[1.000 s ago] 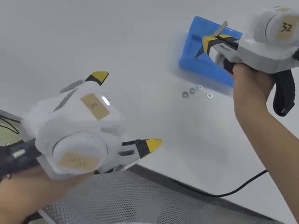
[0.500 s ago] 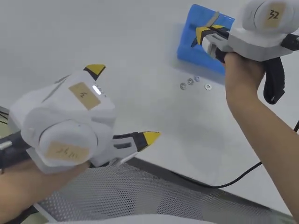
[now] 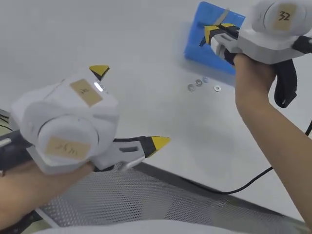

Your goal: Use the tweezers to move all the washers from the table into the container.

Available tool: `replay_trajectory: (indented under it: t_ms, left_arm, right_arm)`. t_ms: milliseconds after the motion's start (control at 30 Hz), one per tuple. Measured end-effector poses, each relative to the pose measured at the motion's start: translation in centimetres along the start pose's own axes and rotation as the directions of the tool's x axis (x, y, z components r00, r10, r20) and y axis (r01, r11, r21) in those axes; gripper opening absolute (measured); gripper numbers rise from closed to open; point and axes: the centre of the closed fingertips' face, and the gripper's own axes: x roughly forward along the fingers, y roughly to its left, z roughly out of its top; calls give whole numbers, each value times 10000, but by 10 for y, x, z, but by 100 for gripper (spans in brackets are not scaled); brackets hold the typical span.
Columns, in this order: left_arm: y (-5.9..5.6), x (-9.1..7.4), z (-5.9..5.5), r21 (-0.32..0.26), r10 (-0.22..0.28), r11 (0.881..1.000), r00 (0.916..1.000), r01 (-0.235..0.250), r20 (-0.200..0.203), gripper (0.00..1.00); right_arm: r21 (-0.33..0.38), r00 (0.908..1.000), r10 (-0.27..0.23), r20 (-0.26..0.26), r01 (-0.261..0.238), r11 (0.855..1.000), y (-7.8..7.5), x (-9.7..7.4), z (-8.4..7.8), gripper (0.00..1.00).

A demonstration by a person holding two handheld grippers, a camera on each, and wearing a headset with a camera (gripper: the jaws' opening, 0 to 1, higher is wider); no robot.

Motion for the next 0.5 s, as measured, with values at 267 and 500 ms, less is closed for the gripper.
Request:
replay_trajectory:
  t_ms: [267, 500]
  left_arm:
    - [-2, 1, -2, 58, -168, 9998, 9998, 169, -134, 99]
    - [-3, 2, -4, 222, -123, 9997, 9997, 128, -234, 99]
  right_arm:
    - [147, 9994, 201, 297, -206, 9997, 10, -27, 10, 2]
    - [-216, 9982, 435, 410, -426, 9989, 25, -57, 14, 3]
